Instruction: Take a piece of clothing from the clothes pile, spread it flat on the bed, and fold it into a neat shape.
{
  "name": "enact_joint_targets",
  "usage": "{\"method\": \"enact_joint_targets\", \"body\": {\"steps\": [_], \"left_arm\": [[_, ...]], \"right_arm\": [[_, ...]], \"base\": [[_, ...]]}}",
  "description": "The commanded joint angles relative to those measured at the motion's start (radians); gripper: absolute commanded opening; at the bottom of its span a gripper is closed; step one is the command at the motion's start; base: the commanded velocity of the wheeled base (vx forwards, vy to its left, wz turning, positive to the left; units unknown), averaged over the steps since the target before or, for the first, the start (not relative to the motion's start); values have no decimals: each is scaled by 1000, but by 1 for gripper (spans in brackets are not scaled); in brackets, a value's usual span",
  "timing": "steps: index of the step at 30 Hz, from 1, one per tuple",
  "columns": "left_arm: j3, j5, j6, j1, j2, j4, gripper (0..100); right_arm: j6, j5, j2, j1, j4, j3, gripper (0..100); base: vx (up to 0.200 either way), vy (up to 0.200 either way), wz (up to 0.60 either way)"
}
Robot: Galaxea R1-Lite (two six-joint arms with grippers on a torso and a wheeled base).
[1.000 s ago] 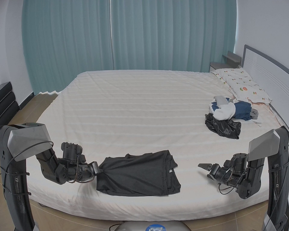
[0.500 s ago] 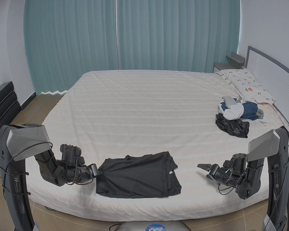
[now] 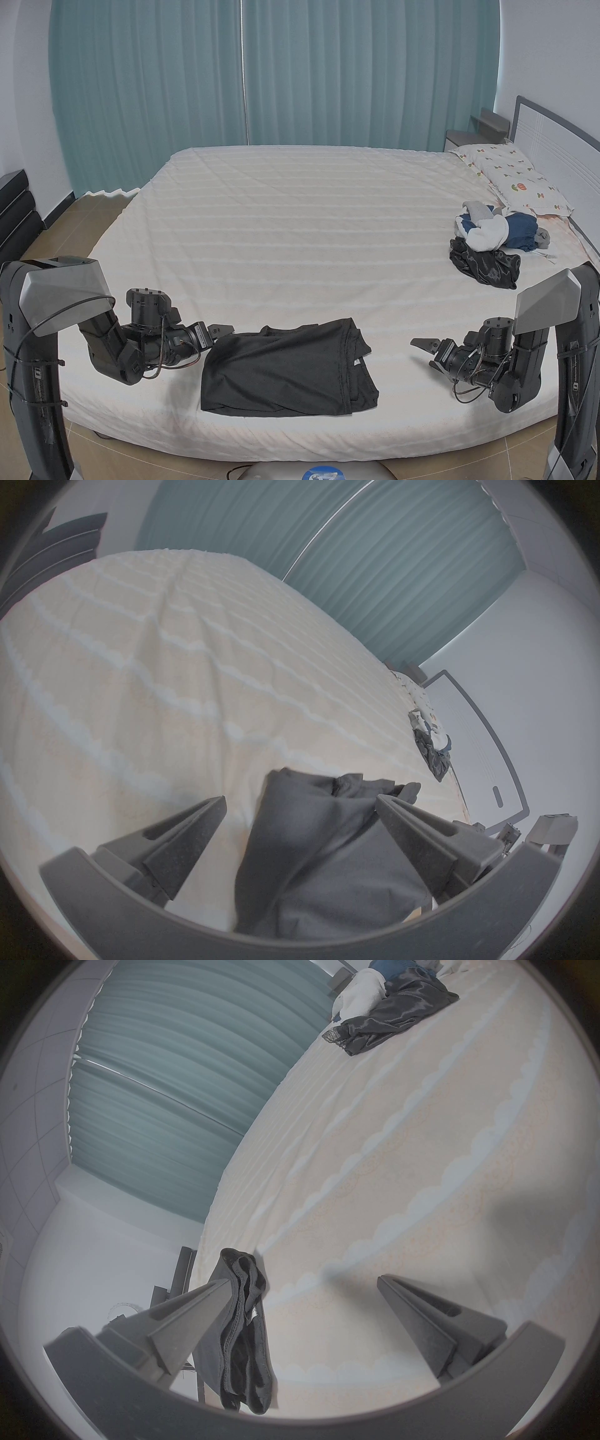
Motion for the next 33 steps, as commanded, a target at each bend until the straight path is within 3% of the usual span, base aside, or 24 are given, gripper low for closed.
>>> {"method": "enact_joint_targets", "body": {"steps": [1, 7, 8, 13, 25, 33], "left_arm": [[-64, 14, -2, -23, 68, -1, 100], [-92, 21, -3, -37, 92, -3, 100], [-94, 21, -3, -37, 94, -3, 0], [-107, 45, -11, -36, 103, -6, 0], [-120, 205, -138, -36, 102, -12, 0], [-109, 232, -166, -33, 102, -12, 0]], "right_arm": [[0, 1, 2, 0, -11, -1, 100], [0, 1, 2, 0, -11, -1, 100], [0, 1, 2, 0, -11, 0, 100], [-3, 1, 2, 0, -11, 0, 100], [-5, 1, 2, 2, -11, -1, 100], [-3, -7, 5, 22, 8, -75, 100]], "base": [[0, 0, 0], [0, 0, 0], [0, 0, 0], [0, 0, 0], [0, 0, 0], [0, 0, 0]]}}
